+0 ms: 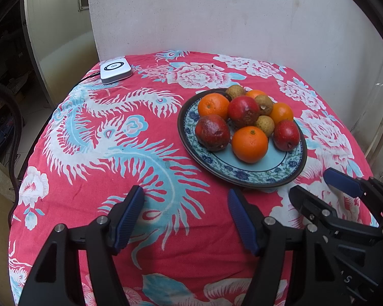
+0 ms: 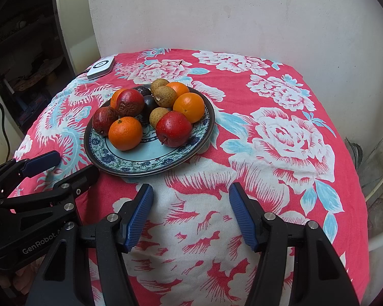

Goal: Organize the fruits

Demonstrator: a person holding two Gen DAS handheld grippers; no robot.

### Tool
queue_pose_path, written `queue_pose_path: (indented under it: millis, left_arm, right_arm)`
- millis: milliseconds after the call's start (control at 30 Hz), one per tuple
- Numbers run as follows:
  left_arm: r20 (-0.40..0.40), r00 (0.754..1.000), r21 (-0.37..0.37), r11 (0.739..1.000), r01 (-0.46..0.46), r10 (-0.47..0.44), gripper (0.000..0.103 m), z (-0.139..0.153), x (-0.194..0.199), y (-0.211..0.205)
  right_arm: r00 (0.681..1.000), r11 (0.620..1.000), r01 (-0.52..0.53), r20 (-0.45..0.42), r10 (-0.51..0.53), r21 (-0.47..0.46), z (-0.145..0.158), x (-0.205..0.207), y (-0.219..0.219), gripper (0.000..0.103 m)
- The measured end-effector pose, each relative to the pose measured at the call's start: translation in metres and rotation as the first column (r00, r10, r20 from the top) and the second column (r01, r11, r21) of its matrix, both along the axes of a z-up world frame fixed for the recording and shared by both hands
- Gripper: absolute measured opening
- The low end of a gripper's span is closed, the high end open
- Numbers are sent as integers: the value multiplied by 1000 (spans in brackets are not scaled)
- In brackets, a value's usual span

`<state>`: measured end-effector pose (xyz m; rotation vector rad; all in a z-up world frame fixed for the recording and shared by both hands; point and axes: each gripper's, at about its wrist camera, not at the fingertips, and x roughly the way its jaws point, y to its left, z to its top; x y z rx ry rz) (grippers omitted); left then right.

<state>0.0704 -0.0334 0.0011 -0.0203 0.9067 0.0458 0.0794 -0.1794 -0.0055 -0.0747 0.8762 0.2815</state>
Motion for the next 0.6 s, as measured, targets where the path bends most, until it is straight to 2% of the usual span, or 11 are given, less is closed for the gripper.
queue_pose_path:
  millis: [600]
  left_arm:
    - [0, 1000, 0, 1000, 0, 0, 72, 0, 0, 0]
  right_arm:
    - [1000, 1000, 3, 0, -3, -5, 0, 1, 0, 64]
